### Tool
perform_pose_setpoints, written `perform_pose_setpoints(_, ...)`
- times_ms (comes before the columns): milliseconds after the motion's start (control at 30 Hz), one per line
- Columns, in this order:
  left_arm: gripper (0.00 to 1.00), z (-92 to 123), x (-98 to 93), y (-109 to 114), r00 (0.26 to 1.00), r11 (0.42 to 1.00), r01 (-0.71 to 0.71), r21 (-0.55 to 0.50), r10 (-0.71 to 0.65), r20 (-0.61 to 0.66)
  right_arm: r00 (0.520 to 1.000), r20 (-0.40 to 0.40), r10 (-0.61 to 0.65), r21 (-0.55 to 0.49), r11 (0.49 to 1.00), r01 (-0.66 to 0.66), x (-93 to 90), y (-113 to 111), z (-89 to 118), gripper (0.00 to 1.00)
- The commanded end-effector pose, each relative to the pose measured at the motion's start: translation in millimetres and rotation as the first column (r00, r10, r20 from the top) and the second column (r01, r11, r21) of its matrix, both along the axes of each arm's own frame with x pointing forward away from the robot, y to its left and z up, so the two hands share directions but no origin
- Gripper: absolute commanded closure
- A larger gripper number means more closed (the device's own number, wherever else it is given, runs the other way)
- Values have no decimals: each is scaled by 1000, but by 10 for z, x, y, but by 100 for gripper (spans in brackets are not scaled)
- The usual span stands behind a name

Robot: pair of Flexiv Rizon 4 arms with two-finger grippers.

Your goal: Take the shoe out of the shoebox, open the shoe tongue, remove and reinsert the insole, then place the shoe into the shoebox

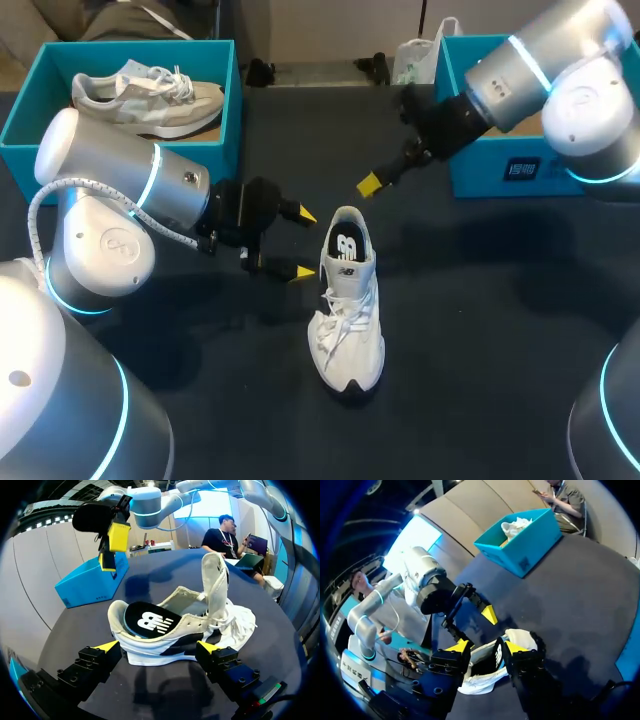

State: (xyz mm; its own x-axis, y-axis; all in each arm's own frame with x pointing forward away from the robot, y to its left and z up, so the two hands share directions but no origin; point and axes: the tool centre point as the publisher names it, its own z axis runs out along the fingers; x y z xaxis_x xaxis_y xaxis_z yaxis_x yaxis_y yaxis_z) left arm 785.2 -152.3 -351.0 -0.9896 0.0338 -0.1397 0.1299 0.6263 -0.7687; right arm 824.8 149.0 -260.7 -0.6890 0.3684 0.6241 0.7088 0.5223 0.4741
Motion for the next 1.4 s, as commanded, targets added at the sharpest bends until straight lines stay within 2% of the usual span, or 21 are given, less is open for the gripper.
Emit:
perform_pose_setpoints(33, 0, 2, 4, -8, 1000, 1000, 0, 3, 0, 0, 999, 39, -36, -53, 998, 38, -100, -177, 222, 58)
perform_pose_setpoints(167, 0, 2, 4, -8, 1000, 1000, 0, 3, 0, 0, 997, 55, -53, -94, 994, 58, -89, -214, 310, 68)
perform_pose_setpoints(200, 0, 2, 4, -8, 1000, 1000, 0, 3, 0, 0, 997, 54, -56, -112, 992, 61, -87, -217, 319, 76)
perform_pose_setpoints(233, 0, 2, 4, -8, 1000, 1000, 0, 3, 0, 0, 996, 60, -65, -123, 990, 72, -83, -225, 322, 94)
perform_pose_setpoints(267, 0, 2, 4, -8, 1000, 1000, 0, 3, 0, 0, 996, 55, -72, -154, 985, 80, -80, -227, 327, 100)
perform_pose_setpoints(300, 0, 2, 4, -8, 1000, 1000, 0, 3, 0, 0, 995, 59, -75, -180, 980, 84, -80, -227, 329, 100)
perform_pose_setpoints(833, 0, 2, 4, -8, 1000, 1000, 0, 3, 0, 0, 995, 59, -75, -180, 980, 84, -80, -227, 329, 100)
perform_pose_setpoints(933, 0, 176, 3, 100, 998, 998, 64, 2, -64, -5, 995, 59, -75, -180, 980, 84, -80, -227, 329, 100)
perform_pose_setpoints(1000, 0, 233, 12, 155, 997, 997, 82, 16, -82, 10, 987, 76, -142, -177, 972, 154, -82, -206, 320, 100)
perform_pose_setpoints(1033, 0, 268, 22, 185, 996, 996, 88, 14, -88, 6, 981, 74, -179, -228, 955, 191, -85, -196, 319, 100)
perform_pose_setpoints(1167, 0, 361, 65, 308, 996, 995, 89, 35, -90, 27, 939, 122, -321, -302, 890, 343, -85, -161, 328, 100)
perform_pose_setpoints(1233, 0, 439, 78, 386, 995, 995, 97, 25, -97, 23, 922, 133, -365, -365, 846, 387, -89, -127, 318, 100)
perform_pose_setpoints(1400, 0, 571, 81, 556, 992, 993, 112, 43, -114, 58, 886, 160, -435, -437, 774, 459, -131, -45, 292, 100)
